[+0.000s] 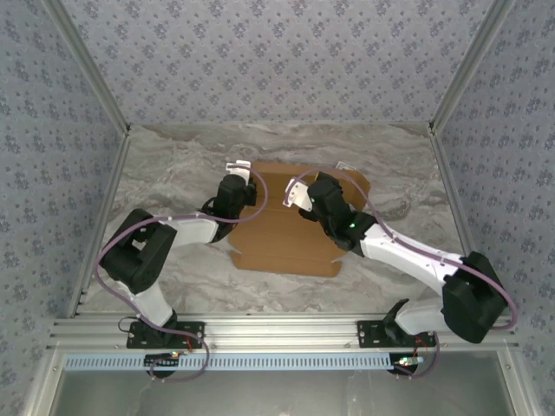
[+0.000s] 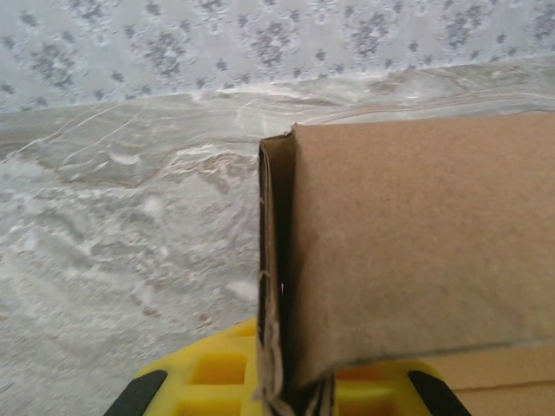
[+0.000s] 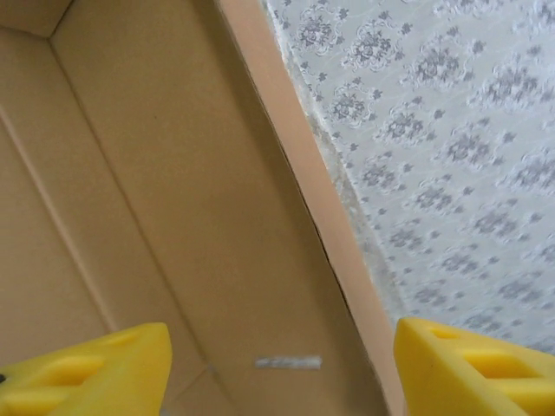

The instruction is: Fold the paper box

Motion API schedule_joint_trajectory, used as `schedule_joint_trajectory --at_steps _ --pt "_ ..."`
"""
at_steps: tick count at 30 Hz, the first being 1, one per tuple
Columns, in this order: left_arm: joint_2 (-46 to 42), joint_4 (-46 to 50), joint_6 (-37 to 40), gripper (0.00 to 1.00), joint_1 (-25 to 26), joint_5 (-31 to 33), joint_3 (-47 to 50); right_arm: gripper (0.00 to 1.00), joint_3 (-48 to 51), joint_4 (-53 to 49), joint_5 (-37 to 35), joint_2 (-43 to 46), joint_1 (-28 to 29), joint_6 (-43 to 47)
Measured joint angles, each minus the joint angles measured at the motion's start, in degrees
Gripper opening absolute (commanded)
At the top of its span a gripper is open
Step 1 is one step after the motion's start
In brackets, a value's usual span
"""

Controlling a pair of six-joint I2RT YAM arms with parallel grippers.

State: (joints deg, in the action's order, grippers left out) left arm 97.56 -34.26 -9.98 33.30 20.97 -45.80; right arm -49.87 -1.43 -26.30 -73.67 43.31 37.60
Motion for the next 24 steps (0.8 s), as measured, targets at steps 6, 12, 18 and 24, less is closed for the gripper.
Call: schedule_joint_trajectory --at_steps 6,12,18,24 --pt "-0.66 0.15 -0.61 0.00 -0.94 0.50 0.76 0.86 -2.86 -9.09 6.82 8.02 -5.31 -17.46" --pt "-0.72 0.07 -0.61 0.00 -0.94 0.46 0.92 0.86 -14.62 -18.08 16.20 3.89 -16.20 -35.80" --pt "-0.83 -0.02 -0.61 0.00 -0.94 0.31 1.03 0.86 -22.08 -23.32 26.27 -4.46 -22.12 -48.35" --pt "-1.57 0.13 -0.63 0.00 -0.94 0.07 1.40 0.86 -23.67 -25.55 33.05 -10.32 -24.41 -55.78"
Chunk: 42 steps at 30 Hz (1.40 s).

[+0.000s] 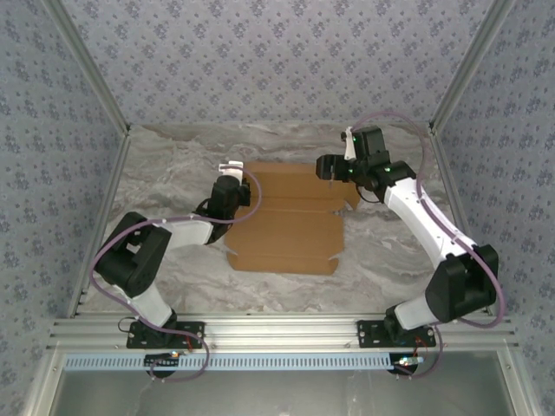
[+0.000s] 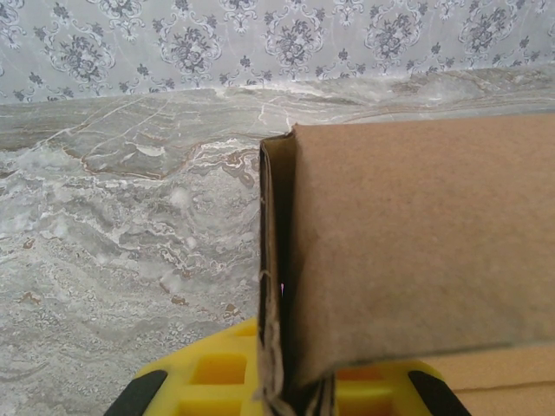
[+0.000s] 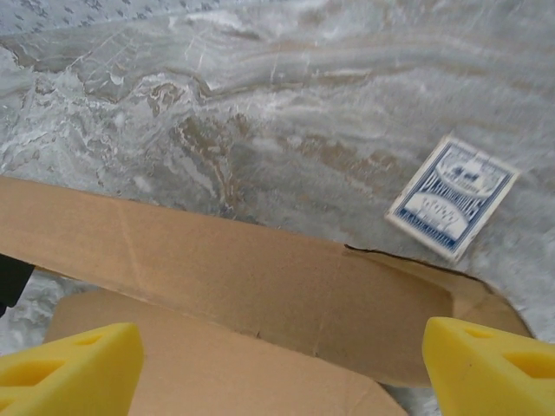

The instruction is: Fold the paper box

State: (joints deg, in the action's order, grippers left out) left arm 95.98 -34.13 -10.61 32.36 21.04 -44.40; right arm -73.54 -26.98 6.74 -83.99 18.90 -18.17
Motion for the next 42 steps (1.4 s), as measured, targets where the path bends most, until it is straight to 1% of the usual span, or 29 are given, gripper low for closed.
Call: schedule_joint_trajectory --at_steps 6,12,17,21,25,31,37,40,42 --pt "-0.11 0.02 0.00 0.00 0.00 -0.07 0.00 0.86 -0.02 -0.17 3.65 -3.34 -1.46 -4.66" --pt "-0.48 0.04 -0.04 0.00 0.00 -0.22 0.00 0.82 0.48 2.86 7.76 -4.42 -2.03 -9.03" --pt "-0.74 0.04 -0.44 0.00 0.00 -0.24 0.13 0.74 2.29 7.48 10.80 -4.68 -2.29 -13.09" --pt "-0.74 0.09 -0.48 0.00 0.00 -0.22 0.37 0.64 3.43 10.32 12.20 -5.44 -2.67 -15.96" --pt "-0.74 0.11 -0.52 0.00 0.00 -0.22 0.39 0.52 4.57 12.35 12.17 -5.75 -2.71 -18.49" --pt "-0.74 0.94 -0.42 0.00 0.00 -0.26 0.44 0.41 8.39 16.96 12.15 -5.75 -2.80 -22.56" --pt "-0.74 1.11 -0.42 0.00 0.00 -0.20 0.52 0.35 9.88 20.22 11.50 -5.75 -2.80 -25.53" --pt "-0.74 1.11 -0.39 0.00 0.00 -0.20 0.55 0.35 10.25 20.98 11.08 -5.68 -2.80 -26.18" --pt "-0.74 1.11 -0.42 0.00 0.00 -0.22 0.55 0.37 10.40 21.24 10.99 -5.68 -2.80 -26.25"
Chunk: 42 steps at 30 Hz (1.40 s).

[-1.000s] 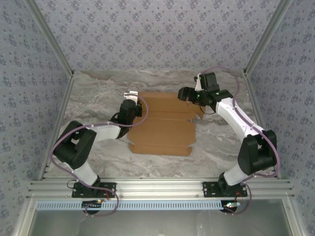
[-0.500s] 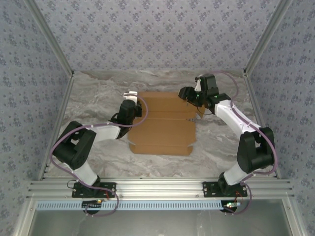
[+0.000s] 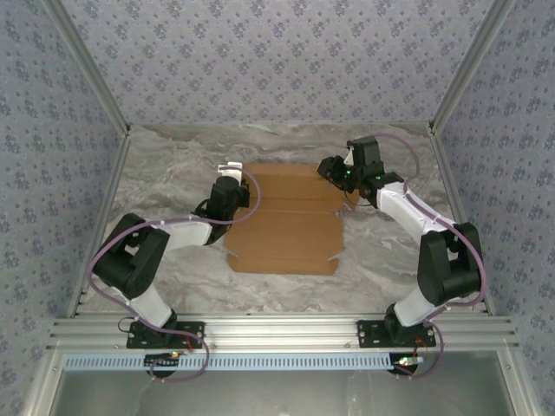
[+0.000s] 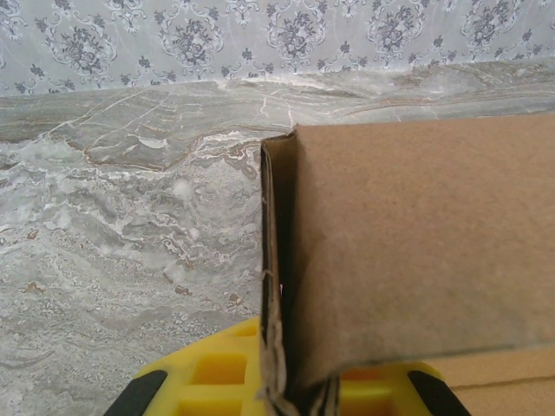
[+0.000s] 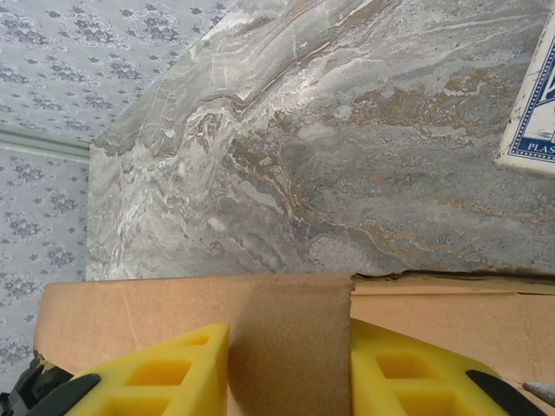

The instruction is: Fold the paper box

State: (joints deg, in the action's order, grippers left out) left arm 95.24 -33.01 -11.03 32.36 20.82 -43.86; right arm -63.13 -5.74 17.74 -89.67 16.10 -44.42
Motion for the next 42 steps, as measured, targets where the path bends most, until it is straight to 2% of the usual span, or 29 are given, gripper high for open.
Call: schedule_joint_trajectory --at_steps 9,15,22,26,32,42 --pt "0.00 -0.04 0.02 0.00 0.00 -0.02 0.04 0.67 0.57 -2.82 -4.09 2.51 0.00 2.75" --pt "-0.04 0.04 -0.04 0.00 0.00 -0.02 0.04 0.76 2.27 -6.03 -7.30 7.19 0.00 6.47" --pt "-1.84 3.02 -0.85 0.00 0.00 -0.02 0.04 0.80 9.66 -8.79 -12.44 18.60 0.79 12.15" --pt "-2.27 3.82 -1.18 0.00 0.00 -0.04 -0.13 0.80 15.98 -7.50 -14.78 22.58 4.20 14.58" --pt "-2.27 5.05 -1.75 0.00 0.00 -0.24 -0.26 0.83 24.37 -2.32 -18.18 19.69 9.16 15.85" --pt "-2.99 7.58 -2.78 0.00 0.00 -1.09 -2.12 0.88 26.80 7.58 -22.69 10.49 9.07 15.21"
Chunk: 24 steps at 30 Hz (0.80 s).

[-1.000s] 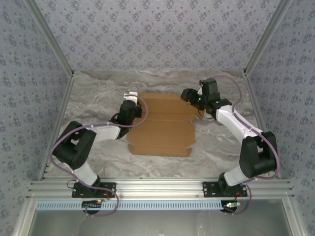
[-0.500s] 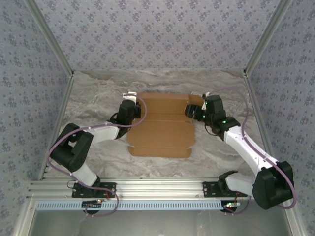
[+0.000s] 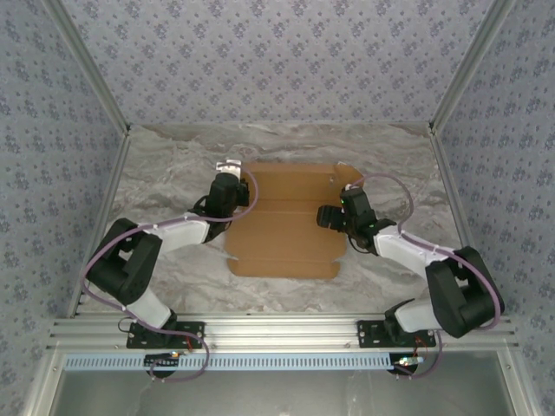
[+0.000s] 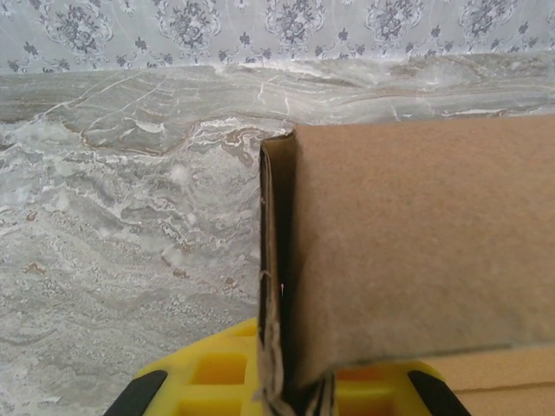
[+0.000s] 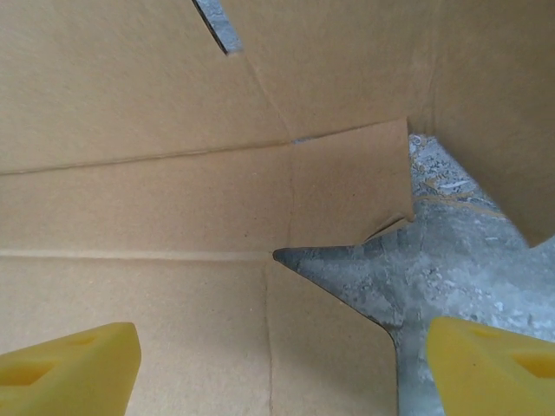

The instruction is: Fold the paper box

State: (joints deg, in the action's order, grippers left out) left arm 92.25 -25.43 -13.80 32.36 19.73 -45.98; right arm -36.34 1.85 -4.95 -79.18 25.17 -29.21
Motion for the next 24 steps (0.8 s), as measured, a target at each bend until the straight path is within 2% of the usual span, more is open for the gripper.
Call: schedule_joint_trajectory --at_steps 16,20,24 --pt "0.00 0.42 -0.70 0.00 0.00 -0.85 -0.15 0.89 0.61 12.85 -0.15 -9.18 -3.10 -0.85" --pt "0.00 0.42 -0.70 0.00 0.00 -0.85 -0.15 0.86 0.61 15.26 0.44 -10.14 -3.41 0.83" --pt "-0.02 0.42 -0.70 0.00 0.00 -0.83 -0.15 0.79 0.63 17.90 1.60 -10.08 -3.52 3.02"
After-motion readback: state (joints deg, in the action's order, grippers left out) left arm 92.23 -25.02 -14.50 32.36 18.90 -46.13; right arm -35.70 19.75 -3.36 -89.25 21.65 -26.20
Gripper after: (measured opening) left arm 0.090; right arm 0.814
